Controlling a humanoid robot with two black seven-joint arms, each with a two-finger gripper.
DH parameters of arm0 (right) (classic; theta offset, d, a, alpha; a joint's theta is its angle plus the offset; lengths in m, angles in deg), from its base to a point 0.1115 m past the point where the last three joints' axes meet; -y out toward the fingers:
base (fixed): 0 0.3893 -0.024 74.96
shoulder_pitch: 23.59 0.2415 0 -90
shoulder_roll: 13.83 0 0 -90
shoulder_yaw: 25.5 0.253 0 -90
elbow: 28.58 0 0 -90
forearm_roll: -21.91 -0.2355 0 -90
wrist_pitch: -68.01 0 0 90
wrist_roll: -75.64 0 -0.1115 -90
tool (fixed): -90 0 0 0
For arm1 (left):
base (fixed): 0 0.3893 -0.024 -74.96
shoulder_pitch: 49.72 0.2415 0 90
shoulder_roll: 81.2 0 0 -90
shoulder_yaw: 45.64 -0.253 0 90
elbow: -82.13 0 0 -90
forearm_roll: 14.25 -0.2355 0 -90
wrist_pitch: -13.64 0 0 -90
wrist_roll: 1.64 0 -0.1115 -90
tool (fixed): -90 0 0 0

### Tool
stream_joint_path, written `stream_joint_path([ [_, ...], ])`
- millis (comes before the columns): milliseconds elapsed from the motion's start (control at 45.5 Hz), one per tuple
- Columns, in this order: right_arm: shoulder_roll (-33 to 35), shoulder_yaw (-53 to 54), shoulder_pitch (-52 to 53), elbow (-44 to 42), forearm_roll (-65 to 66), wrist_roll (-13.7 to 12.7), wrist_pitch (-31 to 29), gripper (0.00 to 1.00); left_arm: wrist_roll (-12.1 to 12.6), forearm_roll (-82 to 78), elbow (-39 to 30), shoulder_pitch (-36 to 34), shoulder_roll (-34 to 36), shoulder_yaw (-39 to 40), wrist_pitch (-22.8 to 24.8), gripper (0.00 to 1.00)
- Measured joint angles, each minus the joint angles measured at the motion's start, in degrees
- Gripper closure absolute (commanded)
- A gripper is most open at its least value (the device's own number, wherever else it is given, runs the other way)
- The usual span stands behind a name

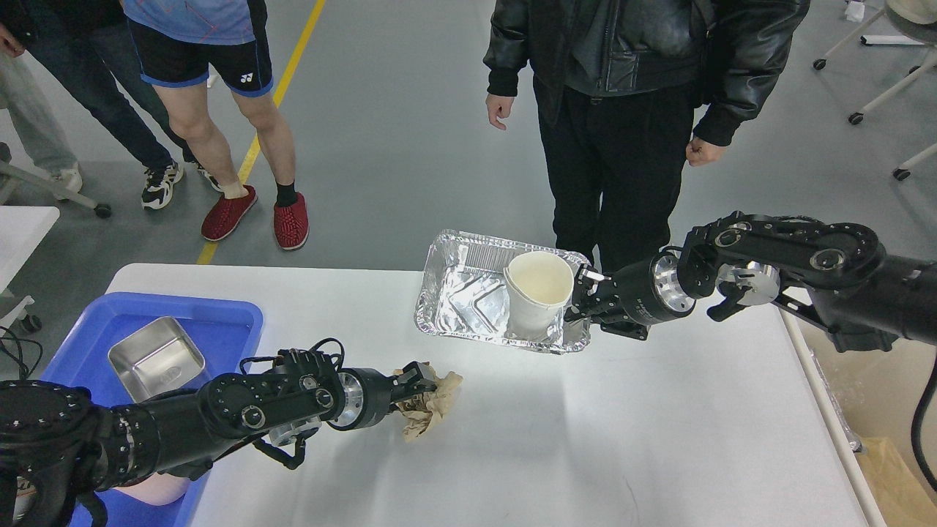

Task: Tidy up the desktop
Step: 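Reach the left gripper down to the crumpled brown paper, then grasp the crumpled paper with the left gripper and lift it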

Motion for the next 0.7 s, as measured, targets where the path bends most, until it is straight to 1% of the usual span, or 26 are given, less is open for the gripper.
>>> stream_joint_path([
  [22,0.0,0.0,0.0,0.0,0.0,0.0,0.0,1.0,0.1,0.0,0.0,0.0,0.0,0.0,0.4,0.97],
  [110,0.1,0.0,0.0,0.2,0.0,0.0,0.1,1.0,0.8,0.0,-0.2,-0.2,0.0,0.1,2.5,1.0],
  [242,0.3,0.0,0.0,0.4,0.0,0.0,0.3,1.0,2.5,-0.1,-0.2,-0.6,0.1,0.2,3.8,1.0],
  [395,0.3,0.0,0.1,0.6,0.0,0.0,0.4,1.0,3.0,-0.2,-0.9,-1.5,0.8,0.5,3.9,1.0],
  [461,0.4,0.0,0.1,0.6,0.0,0.0,0.4,1.0,3.5,0.0,-2.5,-3.3,2.1,0.6,4.0,1.0],
  [549,0.8,0.0,0.1,0.7,0.0,0.0,0.4,1.0,4.5,0.4,-7.6,-6.4,7.1,0.7,4.2,1.0],
  [703,0.9,0.0,0.1,0.7,0.0,0.0,0.4,1.0,6.1,0.9,-22.3,-14.1,21.1,0.1,4.7,1.0],
])
